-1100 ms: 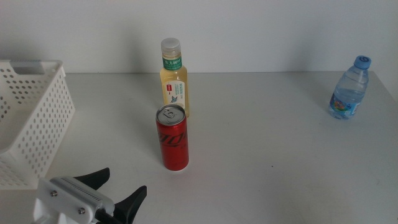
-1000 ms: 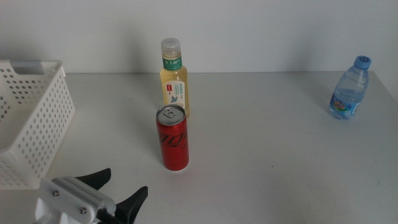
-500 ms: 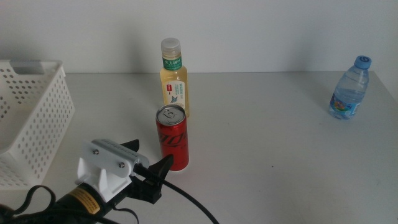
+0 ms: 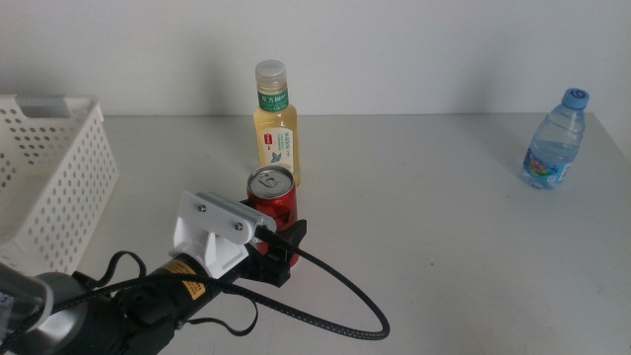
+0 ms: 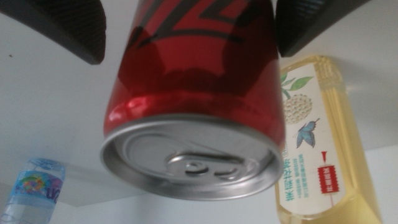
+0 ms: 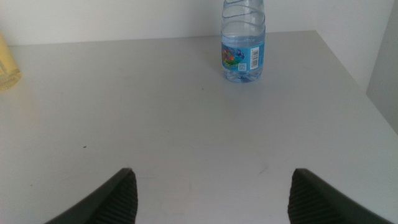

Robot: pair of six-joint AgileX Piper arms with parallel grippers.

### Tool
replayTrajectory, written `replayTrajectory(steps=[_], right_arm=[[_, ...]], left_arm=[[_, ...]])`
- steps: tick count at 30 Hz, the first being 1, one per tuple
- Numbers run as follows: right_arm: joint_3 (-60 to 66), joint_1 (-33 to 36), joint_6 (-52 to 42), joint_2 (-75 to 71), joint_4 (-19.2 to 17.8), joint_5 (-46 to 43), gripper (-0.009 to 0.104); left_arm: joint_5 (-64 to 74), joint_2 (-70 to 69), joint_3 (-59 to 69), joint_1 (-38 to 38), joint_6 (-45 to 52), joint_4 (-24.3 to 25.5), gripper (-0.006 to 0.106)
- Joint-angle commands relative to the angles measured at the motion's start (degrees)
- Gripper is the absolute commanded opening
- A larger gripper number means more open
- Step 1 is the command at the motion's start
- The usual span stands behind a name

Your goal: Use arms to grab the bottles and put them into the dustbin to the left of the table.

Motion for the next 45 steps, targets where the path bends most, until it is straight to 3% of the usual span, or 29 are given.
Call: replayTrajectory(steps=[1,12,19,22,26,27,29,34,45], right_arm=[[-0.6,-0.3,-0.7,-1.2,-0.6,-4.1,0.062],[-0.6,-0.3,-0.7,-1.2,-0.6,-4.1,0.062],[-0.6,-0.3,-0.7,-1.2,-0.6,-4.1,0.062],[-0.6,-0.3,-0.7,-1.2,-0.6,-4.1,0.062],[-0.6,-0.3,-0.7,-1.2,-0.6,-4.1,0.062],[-0.6,-0.3,-0.7,-1.2,-0.6,-4.1,0.062],[-0.6,-0.3,-0.7,-1.2,-0.6,-4.1,0.062],[-0.6,-0.3,-0.7,-1.2,-0.6,-4.1,0.062],[-0.6,-0.3,-0.7,-1.2,-0.6,-4.1,0.062]], left_arm=[[-7.9,-0.8,-2.5,-0.4,-1.1,0.7,0.094],[-7.1,4.9,-9.2,-0.4,-1.1,0.8,0.092],[-7.6,6.8,-10.2,-0.4,-2.4,0.6,0.079],[-7.6,7.1,-10.2,-0.4,-2.5,0.6,0.067],[-7.6,7.1,-10.2,-0.4,-2.4,0.5,0.039],[-7.0,7.1,-10.2,-0.4,-3.4,0.5,0.009],[-7.0,7.1,-10.2,-0.4,-4.8,0.6,-0.002],[-4.1,4.5,-10.1,-0.4,-6.0,0.9,-0.002],[20.7,-12.5,-10.5,-0.4,-6.0,3.4,-0.002]])
